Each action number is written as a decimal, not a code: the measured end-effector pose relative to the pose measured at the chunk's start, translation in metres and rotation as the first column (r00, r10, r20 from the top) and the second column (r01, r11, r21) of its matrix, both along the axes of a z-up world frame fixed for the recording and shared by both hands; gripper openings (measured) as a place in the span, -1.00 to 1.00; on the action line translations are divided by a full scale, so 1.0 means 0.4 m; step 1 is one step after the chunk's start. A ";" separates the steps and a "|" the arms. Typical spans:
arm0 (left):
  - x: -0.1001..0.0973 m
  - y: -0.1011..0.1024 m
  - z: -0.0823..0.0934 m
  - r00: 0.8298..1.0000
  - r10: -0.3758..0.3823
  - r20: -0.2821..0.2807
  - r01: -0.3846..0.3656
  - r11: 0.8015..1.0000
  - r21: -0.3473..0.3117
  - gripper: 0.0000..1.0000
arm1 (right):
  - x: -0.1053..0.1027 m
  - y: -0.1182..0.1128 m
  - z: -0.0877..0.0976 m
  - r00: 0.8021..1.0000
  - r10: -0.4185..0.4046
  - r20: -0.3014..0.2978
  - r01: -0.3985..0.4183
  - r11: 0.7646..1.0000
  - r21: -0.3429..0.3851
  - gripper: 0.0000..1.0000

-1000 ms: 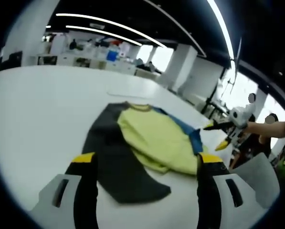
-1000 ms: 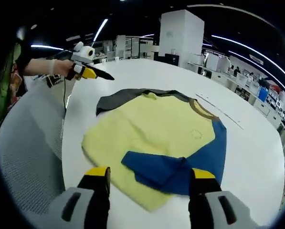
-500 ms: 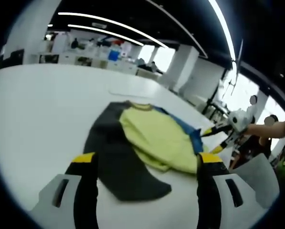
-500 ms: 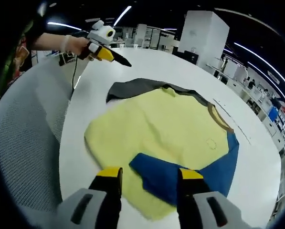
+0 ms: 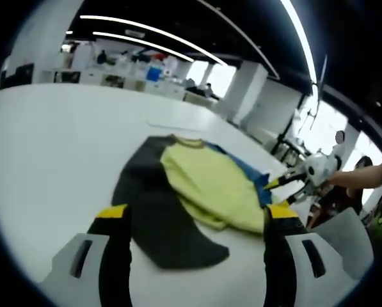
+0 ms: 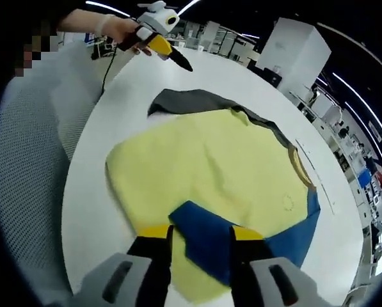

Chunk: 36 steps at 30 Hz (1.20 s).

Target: Fold the garment on the visible template until the final outline fits inside the template.

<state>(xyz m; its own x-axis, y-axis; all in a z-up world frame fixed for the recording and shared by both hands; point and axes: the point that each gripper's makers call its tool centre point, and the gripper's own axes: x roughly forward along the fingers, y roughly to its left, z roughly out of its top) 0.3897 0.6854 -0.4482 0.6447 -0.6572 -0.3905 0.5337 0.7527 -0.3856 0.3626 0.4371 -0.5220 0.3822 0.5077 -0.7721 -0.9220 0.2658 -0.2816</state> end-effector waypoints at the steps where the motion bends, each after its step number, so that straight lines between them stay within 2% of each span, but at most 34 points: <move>1: 0.001 0.000 0.000 1.000 0.001 0.000 -0.001 1.000 -0.002 0.63 | 0.002 0.000 -0.006 1.000 0.003 0.003 -0.003 1.000 -0.008 -0.40; 5: 0.001 -0.002 0.001 1.000 0.002 0.000 -0.002 1.000 -0.006 0.63 | 0.006 0.001 -0.009 1.000 0.017 0.024 -0.016 1.000 -0.025 -0.47; 10: -0.002 -0.001 -0.002 1.000 0.005 -0.003 -0.005 1.000 -0.007 0.63 | 0.005 0.013 -0.007 0.998 0.044 0.054 -0.042 0.999 -0.032 -0.67; 14: -0.003 0.000 -0.003 1.000 0.005 -0.006 -0.005 1.000 -0.007 0.62 | 0.008 0.013 -0.011 0.998 0.036 0.051 -0.035 0.999 -0.028 -0.86; 19: -0.003 0.000 -0.004 1.000 0.005 -0.007 -0.005 1.000 -0.006 0.62 | 0.008 0.014 0.000 0.998 0.027 0.060 -0.026 1.000 -0.015 -1.00; 22: -0.003 -0.003 -0.005 1.000 0.004 -0.007 -0.004 1.000 -0.006 0.62 | 0.005 0.012 0.005 0.999 -0.006 0.036 0.006 1.000 0.009 -1.00; 26: -0.003 -0.010 -0.006 1.000 -0.002 -0.007 0.002 1.000 -0.007 0.62 | 0.001 0.012 0.010 0.999 -0.018 0.033 0.017 1.000 0.019 -1.00; 29: -0.004 -0.014 -0.006 1.000 -0.006 -0.008 0.006 1.000 -0.006 0.62 | -0.003 0.013 0.021 0.996 -0.085 -0.021 0.087 0.993 0.078 -1.00; 30: -0.004 -0.015 -0.006 1.000 -0.007 -0.008 0.007 1.000 -0.005 0.62 | 0.002 0.008 0.029 0.996 -0.092 -0.019 0.093 0.992 0.083 -1.00; 34: -0.002 -0.016 -0.004 1.000 -0.008 -0.006 0.008 1.000 -0.005 0.62 | 0.007 0.000 0.054 0.980 -0.178 -0.086 0.191 0.968 0.164 -1.00; 36: -0.001 -0.017 -0.003 1.000 -0.008 -0.005 0.008 1.000 -0.003 0.61 | 0.017 -0.013 0.074 0.969 -0.222 -0.112 0.241 0.948 0.209 -1.00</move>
<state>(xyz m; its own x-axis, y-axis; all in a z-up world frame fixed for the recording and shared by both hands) 0.3892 0.6787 -0.4493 0.6375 -0.6635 -0.3916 0.5376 0.7472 -0.3907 0.3694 0.4321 -0.4922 0.4460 0.5735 -0.6872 -0.8460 0.5207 -0.1146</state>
